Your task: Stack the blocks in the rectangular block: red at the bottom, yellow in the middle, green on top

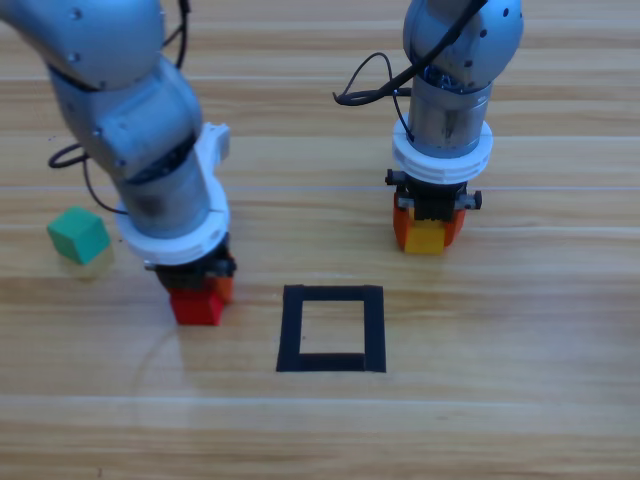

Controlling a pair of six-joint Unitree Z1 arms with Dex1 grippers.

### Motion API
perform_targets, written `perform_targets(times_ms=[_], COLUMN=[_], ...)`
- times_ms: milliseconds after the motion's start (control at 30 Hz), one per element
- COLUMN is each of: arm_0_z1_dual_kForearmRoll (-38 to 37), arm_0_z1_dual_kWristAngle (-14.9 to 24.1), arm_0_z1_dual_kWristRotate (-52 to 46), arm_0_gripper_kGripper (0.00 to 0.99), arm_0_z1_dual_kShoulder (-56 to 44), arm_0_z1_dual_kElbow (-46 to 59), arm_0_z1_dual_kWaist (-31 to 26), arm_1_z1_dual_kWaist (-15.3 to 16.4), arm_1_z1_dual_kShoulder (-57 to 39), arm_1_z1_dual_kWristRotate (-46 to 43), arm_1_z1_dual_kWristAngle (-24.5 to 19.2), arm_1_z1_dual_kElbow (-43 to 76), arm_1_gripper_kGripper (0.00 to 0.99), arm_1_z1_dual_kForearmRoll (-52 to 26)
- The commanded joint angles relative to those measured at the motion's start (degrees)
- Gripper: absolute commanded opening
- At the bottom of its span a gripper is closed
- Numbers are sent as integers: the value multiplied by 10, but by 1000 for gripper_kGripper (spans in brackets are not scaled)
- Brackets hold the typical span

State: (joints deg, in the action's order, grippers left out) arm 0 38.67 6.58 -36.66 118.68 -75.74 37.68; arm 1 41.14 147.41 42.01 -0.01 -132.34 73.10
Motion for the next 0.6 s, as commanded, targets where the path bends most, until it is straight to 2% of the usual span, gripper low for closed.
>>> perform_targets(times_ms=[33, 200, 400, 500, 600], arm_0_z1_dual_kForearmRoll=[35, 70, 87, 108, 111], arm_0_z1_dual_kWristAngle=[-2, -2, -2, -2, -2], arm_0_z1_dual_kWristRotate=[-68, -109, -131, -133, -139], arm_0_gripper_kGripper=[37, 38, 38, 38, 38], arm_0_z1_dual_kShoulder=[62, 78, 83, 101, 108], arm_0_z1_dual_kElbow=[-52, -100, -132, -163, -172], arm_0_z1_dual_kWaist=[67, 93, 117, 128, 136], arm_1_z1_dual_kWaist=[-12, -12, -4, -1, -1], arm_1_z1_dual_kShoulder=[15, -85, -219, -251, -236], arm_1_z1_dual_kWristRotate=[-8, -9, -9, -8, -14], arm_1_z1_dual_kWristAngle=[4, -24, -36, -39, -36], arm_1_z1_dual_kElbow=[14, 65, 144, 167, 172], arm_1_gripper_kGripper=[0, 0, 0, 0, 0], arm_1_z1_dual_kForearmRoll=[10, 24, 24, 24, 23])
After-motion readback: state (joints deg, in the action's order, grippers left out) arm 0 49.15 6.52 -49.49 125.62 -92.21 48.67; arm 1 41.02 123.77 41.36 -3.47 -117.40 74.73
